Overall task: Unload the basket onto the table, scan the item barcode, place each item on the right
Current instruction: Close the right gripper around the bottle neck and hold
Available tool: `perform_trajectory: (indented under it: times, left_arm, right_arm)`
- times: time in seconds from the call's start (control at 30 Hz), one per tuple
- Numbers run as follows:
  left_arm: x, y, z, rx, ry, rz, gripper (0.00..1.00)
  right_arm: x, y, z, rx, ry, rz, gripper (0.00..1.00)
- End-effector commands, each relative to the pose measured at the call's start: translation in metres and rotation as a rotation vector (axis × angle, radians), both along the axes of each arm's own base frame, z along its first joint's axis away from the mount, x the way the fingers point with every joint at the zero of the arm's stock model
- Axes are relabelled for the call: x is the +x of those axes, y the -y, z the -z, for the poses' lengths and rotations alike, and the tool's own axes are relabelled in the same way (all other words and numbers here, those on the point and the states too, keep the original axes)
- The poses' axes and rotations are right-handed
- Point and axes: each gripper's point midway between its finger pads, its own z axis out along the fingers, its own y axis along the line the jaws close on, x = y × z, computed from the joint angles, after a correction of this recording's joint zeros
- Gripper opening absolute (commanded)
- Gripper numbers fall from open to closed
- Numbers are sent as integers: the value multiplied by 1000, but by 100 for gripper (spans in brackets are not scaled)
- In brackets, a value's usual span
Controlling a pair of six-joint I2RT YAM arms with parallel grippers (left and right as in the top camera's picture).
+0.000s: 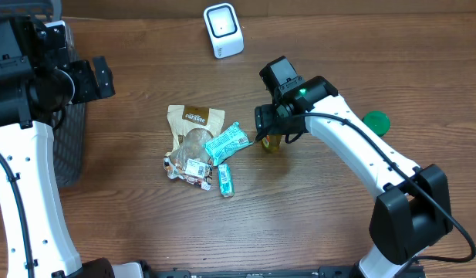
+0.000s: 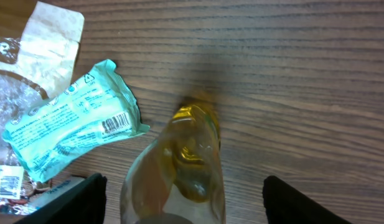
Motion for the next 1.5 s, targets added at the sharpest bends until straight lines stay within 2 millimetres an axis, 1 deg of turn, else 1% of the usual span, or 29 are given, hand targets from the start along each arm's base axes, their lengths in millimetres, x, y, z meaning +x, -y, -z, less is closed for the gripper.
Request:
perform_trajectory:
  times: [0.0, 0.2, 0.43, 0.67, 0.8, 1.1, 1.17, 1.27, 1.47]
  left_arm:
    - [2, 0, -4, 0, 11, -4, 99]
    - [2, 0, -4, 0, 11, -4, 100]
    - [2, 0, -4, 0, 11, -4, 100]
    - [2, 0, -4, 0, 11, -4, 100]
    - [2, 0, -4, 0, 11, -4, 100]
    - [2, 0, -4, 0, 11, -4, 99]
    - [2, 0, -4, 0, 11, -4, 100]
    - [2, 0, -4, 0, 11, -4, 100]
    - [2, 0, -4, 0, 11, -4, 100]
  right_arm:
    - [-1, 0, 4, -13, -5, -4, 74]
    - [0, 0, 5, -12, -3, -4, 67]
    - [-2, 0, 8, -18, -15, -4, 65]
    - [-6, 2, 9, -25, -33, -5, 58]
    - [-8, -2, 9, -2, -46, -12, 58]
    - [0, -6, 7, 16, -11, -13, 58]
    - [0, -6, 7, 17, -9, -13, 56]
    - [2, -7, 6, 20, -3, -13, 50]
    - [2, -7, 6, 21, -2, -13, 49]
